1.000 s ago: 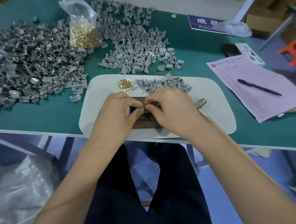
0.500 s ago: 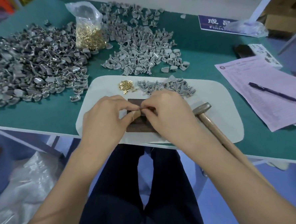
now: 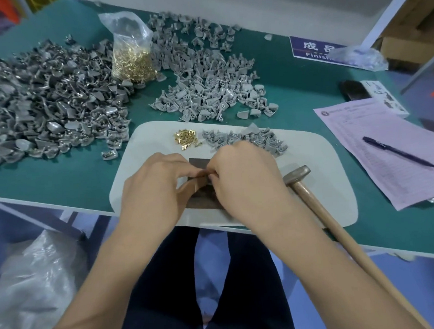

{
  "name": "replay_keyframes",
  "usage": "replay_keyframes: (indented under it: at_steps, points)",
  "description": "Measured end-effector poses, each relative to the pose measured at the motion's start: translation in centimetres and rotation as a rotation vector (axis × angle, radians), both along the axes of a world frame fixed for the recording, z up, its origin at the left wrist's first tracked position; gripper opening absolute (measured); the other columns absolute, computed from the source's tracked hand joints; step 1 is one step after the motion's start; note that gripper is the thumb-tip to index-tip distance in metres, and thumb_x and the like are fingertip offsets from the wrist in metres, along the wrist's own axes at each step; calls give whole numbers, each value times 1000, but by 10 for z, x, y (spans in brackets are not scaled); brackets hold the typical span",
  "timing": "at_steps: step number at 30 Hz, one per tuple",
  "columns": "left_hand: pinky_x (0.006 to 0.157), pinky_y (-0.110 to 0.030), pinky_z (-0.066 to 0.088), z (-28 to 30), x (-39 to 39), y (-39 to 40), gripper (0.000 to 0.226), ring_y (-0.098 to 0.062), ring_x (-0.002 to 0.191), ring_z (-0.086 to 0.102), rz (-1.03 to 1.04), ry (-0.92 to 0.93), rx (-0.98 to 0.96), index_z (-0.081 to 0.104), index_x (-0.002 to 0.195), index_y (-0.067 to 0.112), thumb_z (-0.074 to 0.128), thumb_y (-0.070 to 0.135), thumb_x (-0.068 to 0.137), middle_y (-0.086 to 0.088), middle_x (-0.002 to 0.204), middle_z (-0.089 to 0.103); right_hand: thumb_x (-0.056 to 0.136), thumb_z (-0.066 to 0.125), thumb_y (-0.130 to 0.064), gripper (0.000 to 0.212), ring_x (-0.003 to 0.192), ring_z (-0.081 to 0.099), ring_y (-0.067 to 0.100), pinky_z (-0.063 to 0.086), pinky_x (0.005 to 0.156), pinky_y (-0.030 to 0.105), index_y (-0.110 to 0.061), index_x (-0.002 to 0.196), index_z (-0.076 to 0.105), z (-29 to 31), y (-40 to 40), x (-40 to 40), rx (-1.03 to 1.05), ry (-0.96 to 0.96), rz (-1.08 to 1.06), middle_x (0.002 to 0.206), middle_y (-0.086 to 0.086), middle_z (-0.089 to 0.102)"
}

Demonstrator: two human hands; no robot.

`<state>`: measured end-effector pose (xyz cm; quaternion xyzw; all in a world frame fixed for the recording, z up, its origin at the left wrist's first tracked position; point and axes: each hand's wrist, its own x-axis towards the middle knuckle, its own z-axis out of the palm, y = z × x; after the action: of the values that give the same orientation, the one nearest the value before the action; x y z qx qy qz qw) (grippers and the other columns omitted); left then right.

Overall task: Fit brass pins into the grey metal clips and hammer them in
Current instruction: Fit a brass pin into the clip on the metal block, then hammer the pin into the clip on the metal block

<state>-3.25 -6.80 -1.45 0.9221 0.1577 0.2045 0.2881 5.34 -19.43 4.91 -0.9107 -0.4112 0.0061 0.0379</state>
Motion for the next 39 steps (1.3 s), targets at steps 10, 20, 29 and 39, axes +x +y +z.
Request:
replay_keyframes:
  at_steps: [10, 20, 29, 39]
  points:
    - [61, -16, 32, 2, 0, 0, 11, 2, 90, 48, 52, 60, 23, 74, 90, 46, 67, 53, 85, 27, 88, 62, 93, 71, -37, 16, 87, 64, 6, 52, 78, 31, -32, 108, 74, -21, -50, 12, 544, 365, -144, 91, -16, 71]
    - [60, -20, 33, 5, 5, -7, 6, -5, 92, 44, -22, 61, 64, 72, 91, 44, 68, 48, 87, 15, 87, 55, 104, 47, -38, 33, 104, 53, 39, 46, 75, 48, -8, 118, 52, -72, -136, 18, 66, 79, -630, 116, 13, 53]
    - [59, -30, 42, 7, 9, -10, 6, -11, 88, 47, -5, 23, 127, 75, 89, 42, 73, 46, 85, 17, 82, 60, 100, 39, -66, 30, 53, 47, 9, 36, 51, 25, -41, 100, 56, -15, -107, 19, 579, 418, -273, 65, -12, 56]
    - [53, -31, 45, 3, 8, -12, 9, -14, 84, 49, 13, -31, 101, 77, 86, 42, 71, 48, 87, 15, 81, 64, 97, 36, -65, 26, 74, 62, 16, 54, 67, 41, -58, 119, 49, -15, -78, 3, 453, 143, -126, 85, -16, 69]
